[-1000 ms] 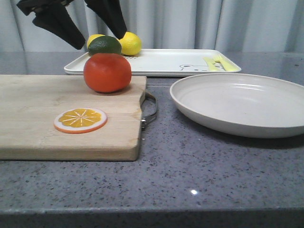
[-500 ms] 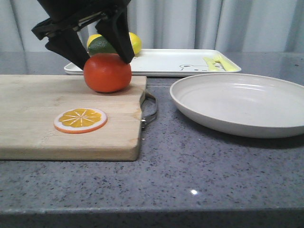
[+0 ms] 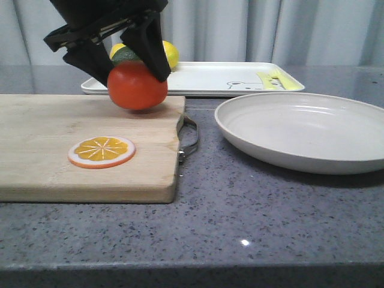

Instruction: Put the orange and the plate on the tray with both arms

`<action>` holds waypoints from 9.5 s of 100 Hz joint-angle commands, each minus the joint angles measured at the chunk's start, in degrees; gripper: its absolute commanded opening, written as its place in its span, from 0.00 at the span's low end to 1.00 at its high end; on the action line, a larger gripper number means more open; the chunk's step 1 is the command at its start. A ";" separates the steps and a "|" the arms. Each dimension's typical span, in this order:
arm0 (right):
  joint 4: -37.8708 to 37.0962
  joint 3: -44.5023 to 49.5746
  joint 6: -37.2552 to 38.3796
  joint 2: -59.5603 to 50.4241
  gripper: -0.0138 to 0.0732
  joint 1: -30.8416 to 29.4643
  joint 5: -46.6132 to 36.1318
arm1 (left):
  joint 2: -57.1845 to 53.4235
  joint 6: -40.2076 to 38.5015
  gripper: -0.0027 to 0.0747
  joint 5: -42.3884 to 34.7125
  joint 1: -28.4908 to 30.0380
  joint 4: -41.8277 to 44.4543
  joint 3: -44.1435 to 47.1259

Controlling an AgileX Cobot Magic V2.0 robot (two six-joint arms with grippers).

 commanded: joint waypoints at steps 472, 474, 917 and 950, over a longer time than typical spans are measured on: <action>11.47 -35.87 -0.84 48.52 0.07 -0.05 29.00 | -59.30 -0.42 0.18 -21.44 -20.38 2.82 35.69; 11.74 -36.38 -0.84 48.52 0.07 -0.05 29.05 | -59.30 -0.42 0.18 -21.44 -20.38 2.82 35.69; 13.32 -38.77 -10.81 20.75 0.07 6.07 31.60 | -82.01 -18.50 0.01 -16.65 -20.38 29.61 46.40; 13.32 -20.30 -10.81 1.43 0.07 6.07 24.73 | -92.05 -18.50 0.01 -16.46 -20.38 29.07 51.50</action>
